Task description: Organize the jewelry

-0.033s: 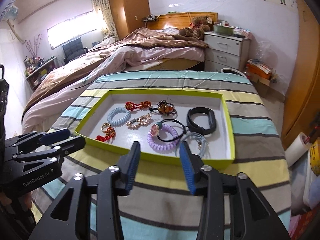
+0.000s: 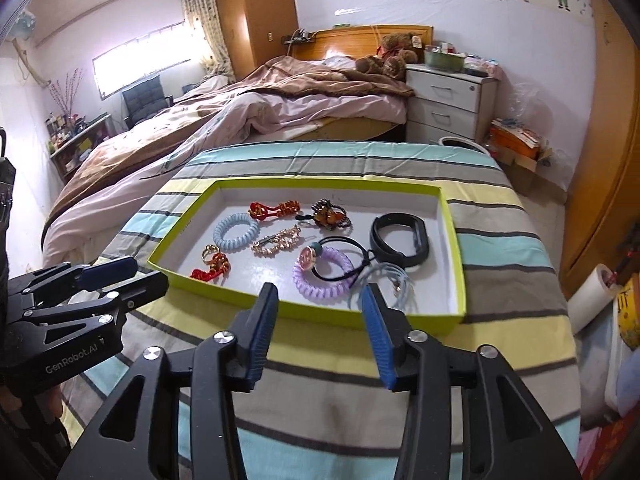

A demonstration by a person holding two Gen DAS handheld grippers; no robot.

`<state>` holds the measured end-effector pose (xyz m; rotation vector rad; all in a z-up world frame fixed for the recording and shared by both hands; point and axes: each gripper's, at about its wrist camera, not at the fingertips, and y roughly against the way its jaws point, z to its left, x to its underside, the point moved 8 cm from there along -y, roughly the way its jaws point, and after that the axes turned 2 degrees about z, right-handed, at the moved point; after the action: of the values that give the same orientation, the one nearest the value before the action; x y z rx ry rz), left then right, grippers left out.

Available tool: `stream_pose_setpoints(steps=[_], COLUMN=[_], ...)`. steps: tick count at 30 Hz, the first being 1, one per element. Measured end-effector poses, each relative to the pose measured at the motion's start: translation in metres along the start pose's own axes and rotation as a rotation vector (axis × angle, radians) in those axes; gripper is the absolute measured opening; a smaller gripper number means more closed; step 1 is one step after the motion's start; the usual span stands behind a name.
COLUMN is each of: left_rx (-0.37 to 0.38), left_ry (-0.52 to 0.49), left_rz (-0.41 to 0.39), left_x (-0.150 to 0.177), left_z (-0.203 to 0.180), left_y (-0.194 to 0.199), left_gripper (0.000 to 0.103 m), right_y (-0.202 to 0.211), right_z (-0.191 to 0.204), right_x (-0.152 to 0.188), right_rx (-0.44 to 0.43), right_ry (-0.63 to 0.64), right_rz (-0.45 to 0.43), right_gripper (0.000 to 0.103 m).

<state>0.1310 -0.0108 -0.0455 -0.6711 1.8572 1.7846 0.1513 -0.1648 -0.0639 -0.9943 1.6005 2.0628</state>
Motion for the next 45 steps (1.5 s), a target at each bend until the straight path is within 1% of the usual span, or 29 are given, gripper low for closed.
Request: stream_pose_setpoints(steps=[2,3,7,16,18,23,36,45], left_rx=[-0.04,-0.047,-0.023,-0.066,-0.077,-0.075,-0.083,-0.076], left_ry=[-0.002,-0.002,0.021,0.017,0.013,0.017,0.022,0.022], left_rz=[-0.008,-0.014,-0.032,-0.071,-0.085,-0.094,-0.092,-0.089], left_x=[0.005,0.006,0.014,0.024,0.024,0.024,0.026,0.026], left_z=[0.0,0.0,-0.002,-0.007,-0.007,-0.008,-0.005,-0.005], left_y=[0.006,0.008,0.019,0.04,0.044,0.048,0.049,0.048], left_gripper=[0.044,0.044,0.044,0.044,0.044,0.044,0.044,0.044], right_y=[0.006,0.01,0.024,0.044,0.046,0.048,0.049,0.048], right_z=[-0.001,-0.001,-0.001,-0.001,-0.002,-0.003,-0.004,-0.005], right_x=[0.003,0.005,0.011,0.023,0.025,0.026,0.028,0.028], right_rx=[0.003,0.006,0.05,0.061,0.064,0.063,0.068,0.066], right_ry=[-0.013,-0.016,-0.013,-0.04,-0.043,-0.054,-0.059,-0.058], right_rz=[-0.007,-0.013,-0.037,-0.068,-0.069,-0.068,-0.067,-0.062], right_gripper=[0.045,0.045,0.045,0.045,0.045,0.045,0.045,0.045])
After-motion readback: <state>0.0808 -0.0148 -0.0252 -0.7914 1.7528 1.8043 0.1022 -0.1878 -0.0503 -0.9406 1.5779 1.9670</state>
